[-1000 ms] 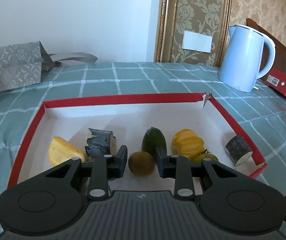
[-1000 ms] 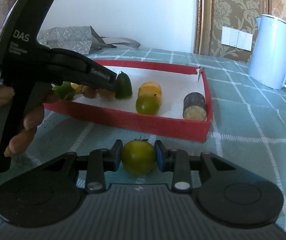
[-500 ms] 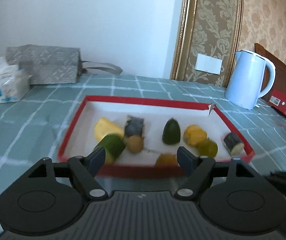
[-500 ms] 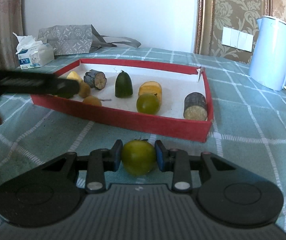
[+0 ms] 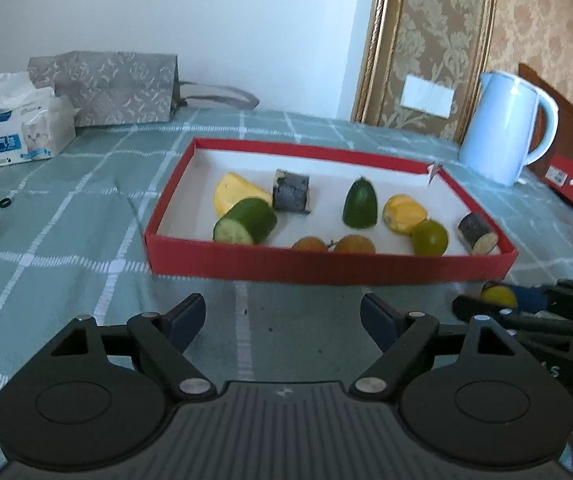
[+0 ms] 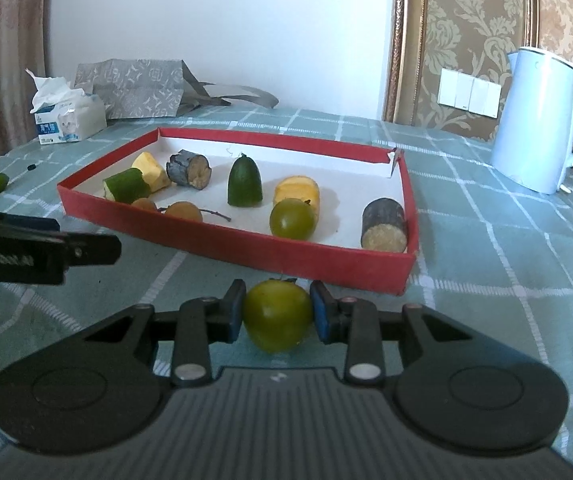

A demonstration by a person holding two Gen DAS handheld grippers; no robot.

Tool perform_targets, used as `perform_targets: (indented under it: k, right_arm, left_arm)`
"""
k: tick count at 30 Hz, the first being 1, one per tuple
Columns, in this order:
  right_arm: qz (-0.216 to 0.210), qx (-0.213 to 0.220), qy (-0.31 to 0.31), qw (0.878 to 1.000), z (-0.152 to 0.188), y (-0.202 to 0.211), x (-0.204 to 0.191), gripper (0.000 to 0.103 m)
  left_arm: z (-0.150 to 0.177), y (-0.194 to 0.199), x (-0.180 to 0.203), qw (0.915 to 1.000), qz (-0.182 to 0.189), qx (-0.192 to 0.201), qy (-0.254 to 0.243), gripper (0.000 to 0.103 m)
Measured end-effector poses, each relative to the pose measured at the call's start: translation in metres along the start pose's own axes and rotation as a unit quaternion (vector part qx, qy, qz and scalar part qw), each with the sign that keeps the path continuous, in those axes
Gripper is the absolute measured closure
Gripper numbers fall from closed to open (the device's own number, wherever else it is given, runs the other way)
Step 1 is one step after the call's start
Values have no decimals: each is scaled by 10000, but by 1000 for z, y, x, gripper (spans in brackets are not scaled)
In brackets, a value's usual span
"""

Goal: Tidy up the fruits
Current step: 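Lower the round green fruit into the tray and open the right tool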

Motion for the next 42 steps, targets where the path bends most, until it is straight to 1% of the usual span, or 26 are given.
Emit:
perform_targets:
  k: [3,12,16,20,24,27,30,36,40,42]
  right_arm:
    - [17,5,53,10000,0,0,-1,71]
    - [149,161,133,9997,-4,6,-2,71]
    - [162,386,259,9988,-26,15,-5,71]
    - [229,524,374,9977,-54,5,-6,71]
    - [239,336,418,9983,-70,-26,-7,71]
    - [286,170,424,9985,-71,-48,-9,71]
    - [325,67,435,9985,-69,-61,-12,71]
    - [369,-44,358,9987,-68,-75,-10,71]
    - [317,-123,241,9991,-69,-82,-9,71]
    - [303,-85,164,9994,-69,-84,-9,71]
  left_arm:
    - [3,-5,-1,9999,-26,-136,0,18]
    - [3,-6,1,9999,-86,-115,-65,18]
    - [2,-6,0,9999,-58,-123,-20,18]
    - [0,-6,-6,9998,49,-137,165,18]
    - [-1,-6,-10,9995,22,-142,273,18]
    - [-2,-7,-9,9995,18,-138,274,18]
    - [-2,-6,-9,9996,-4,-124,249,18]
    - [-2,-6,-9,9996,10,-132,248,18]
    - [-2,-7,-9,9996,10,-133,263,18]
    - [-2,-7,-9,9995,11,-137,271,18]
Point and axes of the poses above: each gripper's, at about its wrist camera, not at the fingertips, and y roughly against the way its jaws point, x to its right, z to its underside, the point moved 4 cm from there along -y, roughly the way its jaws point, and after that the axes turned 10 degrees about -z, right-handed, at the moved point
